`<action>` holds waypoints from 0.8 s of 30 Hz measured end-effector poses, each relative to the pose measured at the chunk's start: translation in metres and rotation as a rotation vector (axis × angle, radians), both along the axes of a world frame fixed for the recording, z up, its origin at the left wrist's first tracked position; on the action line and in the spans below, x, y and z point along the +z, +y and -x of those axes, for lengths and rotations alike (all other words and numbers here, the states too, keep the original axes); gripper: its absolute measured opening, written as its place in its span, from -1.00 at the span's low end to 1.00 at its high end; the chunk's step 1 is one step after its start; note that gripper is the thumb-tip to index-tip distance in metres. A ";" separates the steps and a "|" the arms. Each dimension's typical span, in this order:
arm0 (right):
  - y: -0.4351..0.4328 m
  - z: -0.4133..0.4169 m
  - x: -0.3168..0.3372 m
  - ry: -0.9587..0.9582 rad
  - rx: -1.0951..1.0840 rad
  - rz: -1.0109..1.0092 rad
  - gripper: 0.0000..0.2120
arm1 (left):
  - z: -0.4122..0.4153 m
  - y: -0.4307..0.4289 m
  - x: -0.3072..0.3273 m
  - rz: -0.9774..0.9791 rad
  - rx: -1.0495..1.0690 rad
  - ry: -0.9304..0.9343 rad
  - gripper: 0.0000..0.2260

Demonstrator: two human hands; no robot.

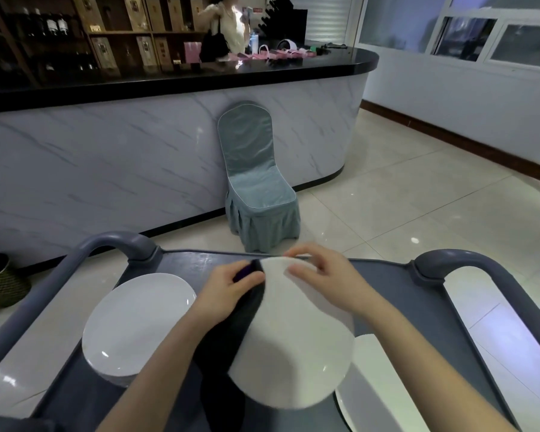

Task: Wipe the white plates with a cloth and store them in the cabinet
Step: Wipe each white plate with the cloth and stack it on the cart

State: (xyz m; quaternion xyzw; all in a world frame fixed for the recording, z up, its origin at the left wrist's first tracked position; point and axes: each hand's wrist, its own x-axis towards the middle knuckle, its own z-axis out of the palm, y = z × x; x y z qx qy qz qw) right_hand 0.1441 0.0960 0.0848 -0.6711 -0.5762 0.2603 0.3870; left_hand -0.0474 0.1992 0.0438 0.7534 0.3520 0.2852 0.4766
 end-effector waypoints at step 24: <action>-0.059 0.038 -0.056 0.038 -0.275 -0.275 -0.42 | 0.000 -0.011 -0.031 0.750 0.727 -0.228 -0.73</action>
